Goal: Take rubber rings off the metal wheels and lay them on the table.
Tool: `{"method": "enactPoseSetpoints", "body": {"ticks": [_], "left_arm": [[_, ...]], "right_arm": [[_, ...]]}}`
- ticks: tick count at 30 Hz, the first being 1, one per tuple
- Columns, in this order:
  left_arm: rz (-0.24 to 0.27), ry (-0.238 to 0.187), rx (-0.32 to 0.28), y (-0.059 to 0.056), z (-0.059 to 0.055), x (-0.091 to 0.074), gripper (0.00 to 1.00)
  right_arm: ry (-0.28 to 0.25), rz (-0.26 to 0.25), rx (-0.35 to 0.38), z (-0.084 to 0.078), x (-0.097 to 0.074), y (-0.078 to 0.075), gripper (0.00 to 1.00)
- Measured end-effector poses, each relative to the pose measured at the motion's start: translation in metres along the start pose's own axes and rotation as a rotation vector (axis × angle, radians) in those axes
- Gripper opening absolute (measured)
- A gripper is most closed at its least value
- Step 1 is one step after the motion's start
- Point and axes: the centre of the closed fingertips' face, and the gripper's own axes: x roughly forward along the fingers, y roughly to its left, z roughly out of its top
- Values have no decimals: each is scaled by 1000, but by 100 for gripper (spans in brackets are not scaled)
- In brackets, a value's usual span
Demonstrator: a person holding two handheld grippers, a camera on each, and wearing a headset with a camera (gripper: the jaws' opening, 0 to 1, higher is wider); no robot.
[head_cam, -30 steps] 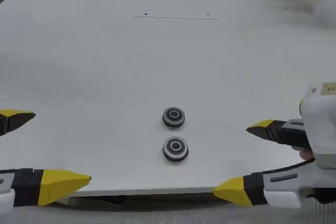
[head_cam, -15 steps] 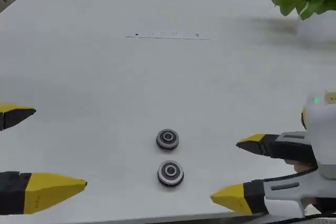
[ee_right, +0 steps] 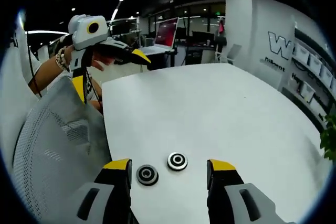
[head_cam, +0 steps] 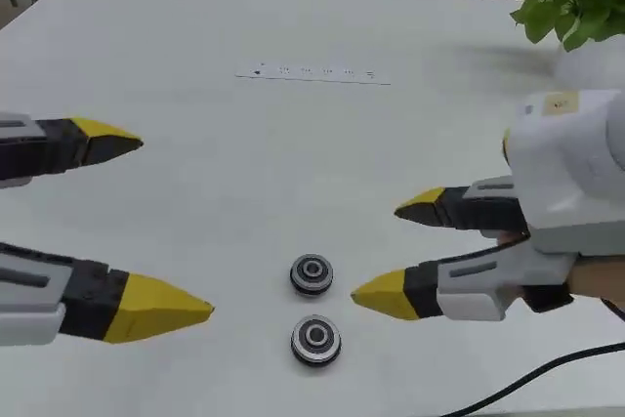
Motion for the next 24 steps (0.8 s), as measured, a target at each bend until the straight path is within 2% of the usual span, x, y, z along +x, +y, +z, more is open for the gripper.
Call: {"method": "enactPoseSetpoints", "body": {"ticks": [2,3,5,8,10,13,14,15,16,18,21,24], "left_arm": [[8,-25,14,-2,8,10,85],[-20,-26,49,-8,10,16,84],[-30,-34,93,-13,13,24,81],[-50,-43,120,-17,16,35,77],[-74,-59,130,-21,18,41,74],[-82,-88,104,-21,19,52,67],[-79,-86,106,-22,17,57,64],[-82,-81,122,-23,15,60,63],[-86,-65,160,-25,12,65,62],[-97,-54,193,-29,8,73,61],[-128,-31,214,-37,0,84,58],[-176,-22,215,-45,-11,94,58]], "right_arm": [[3,11,-17,4,6,0,54],[7,18,-30,7,10,-1,53],[0,27,-40,10,15,0,50],[1,58,-44,10,22,4,47],[-2,77,-39,5,29,8,45],[14,129,-18,-15,39,16,45],[19,146,-16,-20,40,18,45],[22,184,2,-26,41,24,45],[26,201,9,-31,41,26,44],[55,230,11,-41,41,30,42],[88,239,33,-52,45,33,41],[133,256,7,-65,48,37,39]]}}
